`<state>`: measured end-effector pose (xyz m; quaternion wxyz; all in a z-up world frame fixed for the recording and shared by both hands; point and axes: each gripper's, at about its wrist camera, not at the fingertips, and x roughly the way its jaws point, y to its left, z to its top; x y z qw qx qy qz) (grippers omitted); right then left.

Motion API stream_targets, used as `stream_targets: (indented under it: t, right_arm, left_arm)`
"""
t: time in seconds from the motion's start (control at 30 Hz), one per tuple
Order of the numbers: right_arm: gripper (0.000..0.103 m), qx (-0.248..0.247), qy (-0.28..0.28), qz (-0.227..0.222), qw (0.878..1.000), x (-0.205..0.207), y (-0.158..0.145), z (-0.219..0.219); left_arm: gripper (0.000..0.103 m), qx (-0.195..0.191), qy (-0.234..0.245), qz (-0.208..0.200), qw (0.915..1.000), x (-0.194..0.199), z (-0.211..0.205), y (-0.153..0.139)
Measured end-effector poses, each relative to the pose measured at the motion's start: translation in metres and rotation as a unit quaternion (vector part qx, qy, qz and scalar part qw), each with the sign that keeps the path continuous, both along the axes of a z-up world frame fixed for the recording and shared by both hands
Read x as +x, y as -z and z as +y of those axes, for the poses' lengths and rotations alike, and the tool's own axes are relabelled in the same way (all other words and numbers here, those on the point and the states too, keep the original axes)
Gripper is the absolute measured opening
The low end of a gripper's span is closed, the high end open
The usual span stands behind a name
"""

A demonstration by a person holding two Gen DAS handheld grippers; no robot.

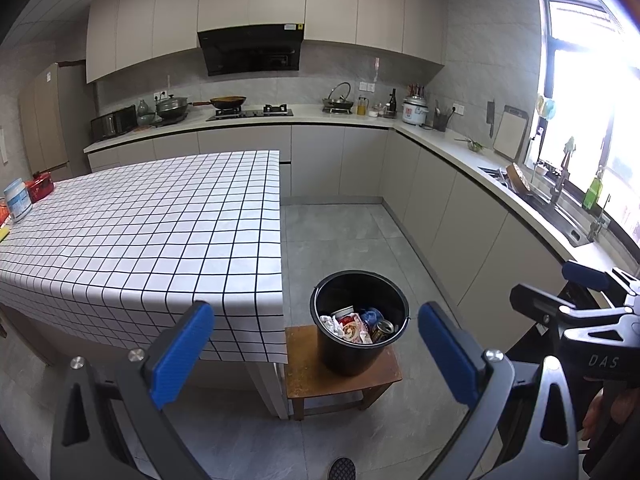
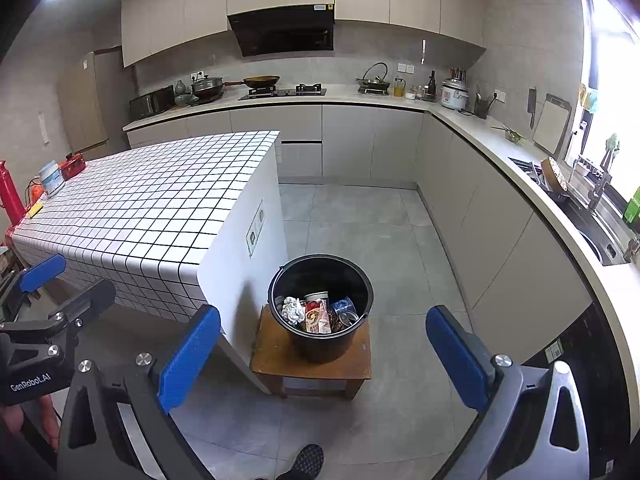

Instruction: Collect trash

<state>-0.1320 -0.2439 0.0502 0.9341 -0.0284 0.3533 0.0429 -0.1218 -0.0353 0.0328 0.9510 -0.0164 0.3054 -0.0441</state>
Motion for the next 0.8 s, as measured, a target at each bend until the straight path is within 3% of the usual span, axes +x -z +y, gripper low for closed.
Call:
stream_targets:
  t: [0.8]
  right_arm:
    - [0.103,0.002,0.007,-0.002,1.000,0.0050,-0.0011,-0.0030]
  left_arm:
    - [0.103,-0.005,0.010,-0.005,0.9999,0.0036,0.0003,-0.0048]
